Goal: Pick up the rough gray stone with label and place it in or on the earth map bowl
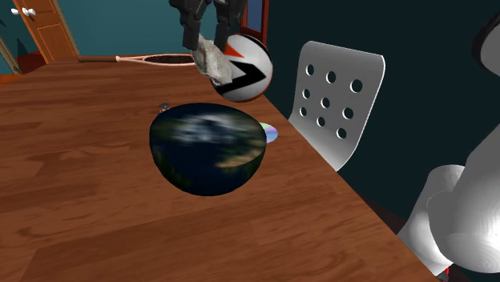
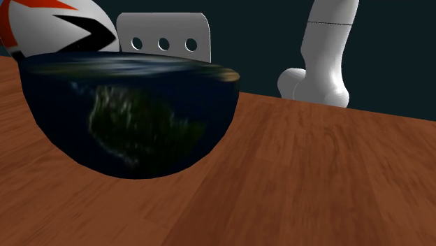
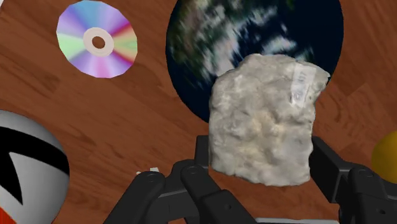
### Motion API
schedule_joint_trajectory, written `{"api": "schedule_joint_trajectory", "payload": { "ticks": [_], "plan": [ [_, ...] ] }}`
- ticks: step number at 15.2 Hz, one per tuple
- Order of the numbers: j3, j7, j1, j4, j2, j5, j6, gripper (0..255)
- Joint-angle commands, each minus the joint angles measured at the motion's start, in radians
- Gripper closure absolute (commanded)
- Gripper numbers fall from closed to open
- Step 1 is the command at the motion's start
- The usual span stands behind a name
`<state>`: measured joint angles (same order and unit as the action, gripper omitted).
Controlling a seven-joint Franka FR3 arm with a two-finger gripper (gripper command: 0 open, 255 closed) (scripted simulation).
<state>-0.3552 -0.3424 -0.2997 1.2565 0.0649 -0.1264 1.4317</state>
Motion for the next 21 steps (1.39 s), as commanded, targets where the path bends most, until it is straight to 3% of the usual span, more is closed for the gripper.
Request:
{"api": "schedule_joint_trajectory", "payload": {
  "ticks": [1, 4, 7, 8, 9, 11, 14, 21],
  "plan": [
    [-0.042, -0.061, -0.031, -0.108, -0.091, 0.048, -0.016, 255],
    [-0.095, -0.148, -0.115, -0.332, -0.269, 0.157, -0.071, 255],
    [-0.081, -0.130, -0.092, -0.200, -0.207, 0.121, 0.003, 255],
    [-0.081, -0.129, -0.092, -0.217, -0.210, 0.122, -0.012, 255],
    [-0.081, -0.129, -0.092, -0.217, -0.210, 0.122, -0.012, 0],
    [-0.057, -0.065, -0.028, 0.080, -0.032, 0.042, 0.165, 0],
    [-0.015, 0.015, -0.004, 0.397, 0.154, -0.031, 0.374, 0],
    [-0.020, 0.017, -0.011, 0.479, 0.153, -0.030, 0.461, 0]
  ]
}}
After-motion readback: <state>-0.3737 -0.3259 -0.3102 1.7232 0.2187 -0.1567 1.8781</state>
